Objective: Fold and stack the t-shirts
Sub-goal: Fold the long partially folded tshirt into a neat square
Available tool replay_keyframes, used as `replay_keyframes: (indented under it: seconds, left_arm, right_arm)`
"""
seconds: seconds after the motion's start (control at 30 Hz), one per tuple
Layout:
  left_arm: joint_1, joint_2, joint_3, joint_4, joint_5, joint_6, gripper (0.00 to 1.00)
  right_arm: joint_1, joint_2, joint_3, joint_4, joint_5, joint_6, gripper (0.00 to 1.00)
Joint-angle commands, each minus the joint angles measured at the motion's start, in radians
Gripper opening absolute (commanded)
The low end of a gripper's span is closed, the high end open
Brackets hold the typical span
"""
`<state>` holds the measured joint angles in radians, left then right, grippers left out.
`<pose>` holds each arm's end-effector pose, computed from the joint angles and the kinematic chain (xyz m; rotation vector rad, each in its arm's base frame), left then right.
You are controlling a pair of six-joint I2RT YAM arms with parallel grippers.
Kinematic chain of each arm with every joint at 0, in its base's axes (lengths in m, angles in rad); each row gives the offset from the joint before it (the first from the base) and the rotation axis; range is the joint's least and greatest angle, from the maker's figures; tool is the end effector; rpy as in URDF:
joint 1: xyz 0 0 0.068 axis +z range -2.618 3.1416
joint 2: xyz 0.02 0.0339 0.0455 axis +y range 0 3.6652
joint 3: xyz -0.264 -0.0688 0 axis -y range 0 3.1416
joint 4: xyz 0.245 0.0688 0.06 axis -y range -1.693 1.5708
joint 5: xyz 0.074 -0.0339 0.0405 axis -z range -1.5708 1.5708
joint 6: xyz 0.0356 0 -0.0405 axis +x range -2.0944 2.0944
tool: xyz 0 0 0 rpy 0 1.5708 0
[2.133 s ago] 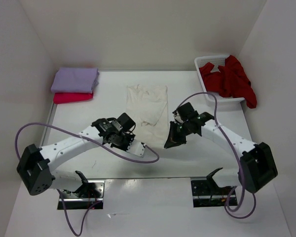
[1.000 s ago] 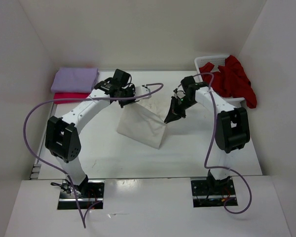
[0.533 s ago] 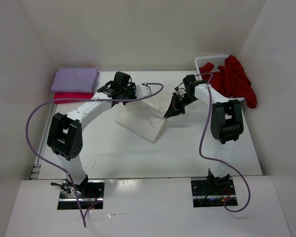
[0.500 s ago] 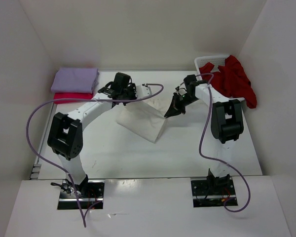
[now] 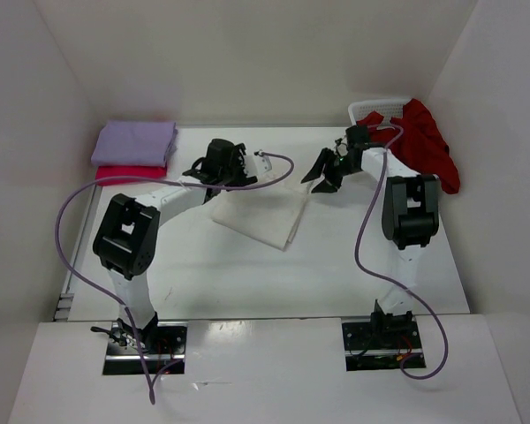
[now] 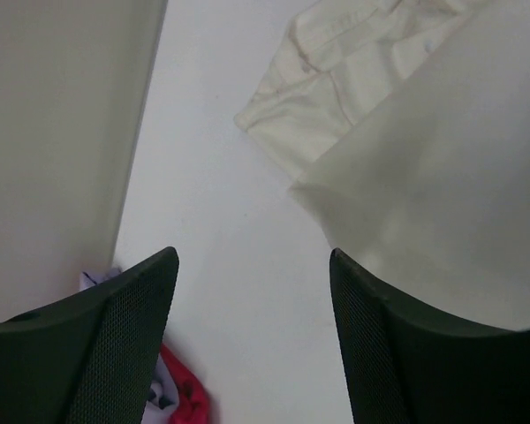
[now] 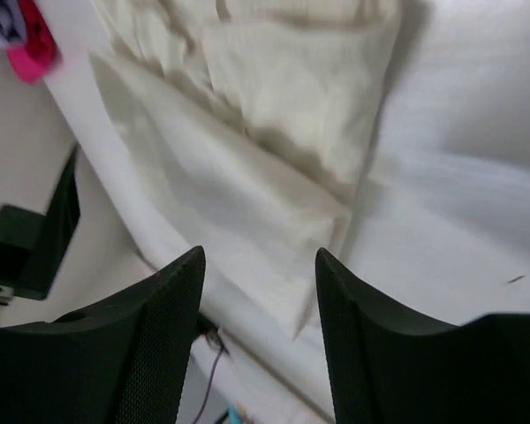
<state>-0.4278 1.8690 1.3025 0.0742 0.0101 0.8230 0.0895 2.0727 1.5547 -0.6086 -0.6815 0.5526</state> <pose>0.3939 -0.1800 0.2332 1.2176 1.6756 0.2331 0.4295 0.0611 0.1840 0.4133 2.7043 1.1119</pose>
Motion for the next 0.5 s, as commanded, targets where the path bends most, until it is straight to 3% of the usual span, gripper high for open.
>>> replay_keyframes:
  seconds: [0.0, 0.13, 0.17, 0.27, 0.47]
  left_arm:
    - [0.006, -0.002, 0.058, -0.037, -0.082, -0.060, 0.77]
    - [0.070, -0.043, 0.136, -0.400, 0.039, -0.192, 0.80]
    - [0.083, -0.044, 0.136, -0.521, 0.094, -0.206, 0.83]
    - [0.083, -0.086, 0.112, -0.666, 0.222, -0.235, 0.87]
    - [0.083, -0.117, 0.077, -0.627, 0.324, -0.335, 0.98]
  right_arm:
    - [-0.025, -0.101, 0.099, 0.123, 0.124, -0.003, 0.59]
    - [-0.013, -0.210, -0.031, 0.061, 0.270, -0.048, 0.63]
    - [-0.004, -0.244, -0.077, 0.073, 0.270, -0.033, 0.63]
    - [0.045, -0.279, -0.258, 0.134, 0.237, 0.012, 0.63]
    - [0.164, -0.280, -0.378, 0.213, 0.238, 0.101, 0.74]
